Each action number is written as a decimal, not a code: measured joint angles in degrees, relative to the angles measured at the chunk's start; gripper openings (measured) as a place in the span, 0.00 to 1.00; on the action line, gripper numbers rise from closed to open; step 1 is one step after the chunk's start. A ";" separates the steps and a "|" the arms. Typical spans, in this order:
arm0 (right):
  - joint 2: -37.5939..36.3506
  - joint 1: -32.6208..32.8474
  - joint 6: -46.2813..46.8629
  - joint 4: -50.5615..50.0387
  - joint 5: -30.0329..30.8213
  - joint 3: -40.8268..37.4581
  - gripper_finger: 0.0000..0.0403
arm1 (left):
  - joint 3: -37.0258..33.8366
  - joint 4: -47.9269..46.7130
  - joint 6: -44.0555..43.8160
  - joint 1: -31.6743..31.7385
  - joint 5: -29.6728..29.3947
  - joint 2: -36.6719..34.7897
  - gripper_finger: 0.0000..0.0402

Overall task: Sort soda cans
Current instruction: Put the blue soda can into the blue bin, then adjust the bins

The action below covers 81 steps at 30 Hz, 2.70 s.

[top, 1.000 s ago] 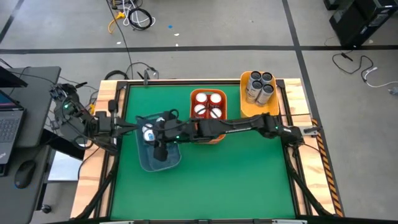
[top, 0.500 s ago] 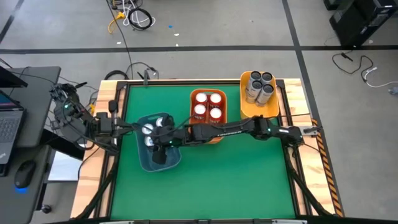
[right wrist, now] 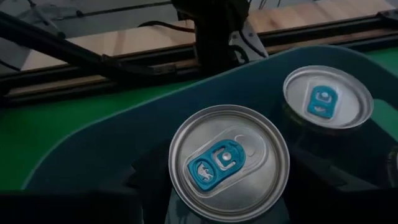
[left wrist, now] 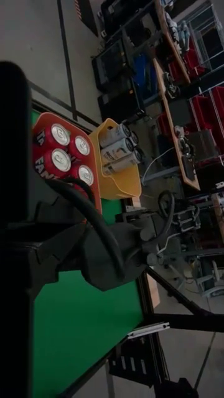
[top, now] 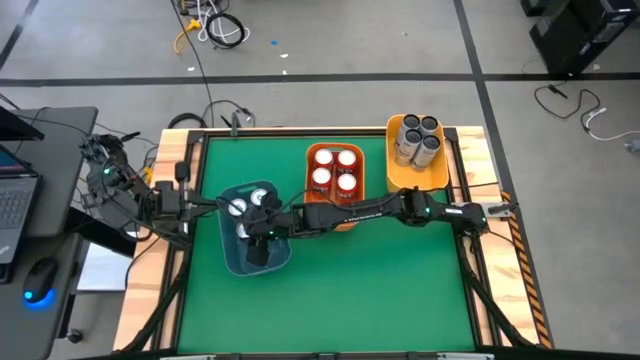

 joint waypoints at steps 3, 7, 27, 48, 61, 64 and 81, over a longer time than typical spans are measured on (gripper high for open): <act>0.00 -0.33 0.24 -0.17 -0.05 0.02 0.61 | 0.00 0.03 -0.02 0.00 0.00 0.00 0.00; 0.00 -0.85 0.31 -0.01 -0.08 -0.39 0.62 | 0.00 0.01 -0.22 0.00 0.00 0.09 0.00; 1.55 -1.29 0.81 2.26 -2.39 -0.26 0.68 | 0.00 -0.76 -1.22 0.01 1.34 0.07 0.00; 0.56 -1.64 -3.98 3.78 -1.28 1.77 0.75 | 0.00 -1.24 -2.86 0.02 1.38 0.44 0.00; -9.14 -0.19 -9.08 -13.99 -0.95 1.90 0.46 | 0.03 -2.10 1.36 -0.01 12.55 10.17 0.00; -12.00 0.70 -9.78 -23.71 -0.93 1.90 0.23 | 0.00 -3.76 0.86 0.02 16.13 16.64 0.00; -15.93 5.92 -7.26 -45.24 6.53 -1.60 0.00 | -15.53 22.35 -13.37 0.40 34.37 21.97 0.00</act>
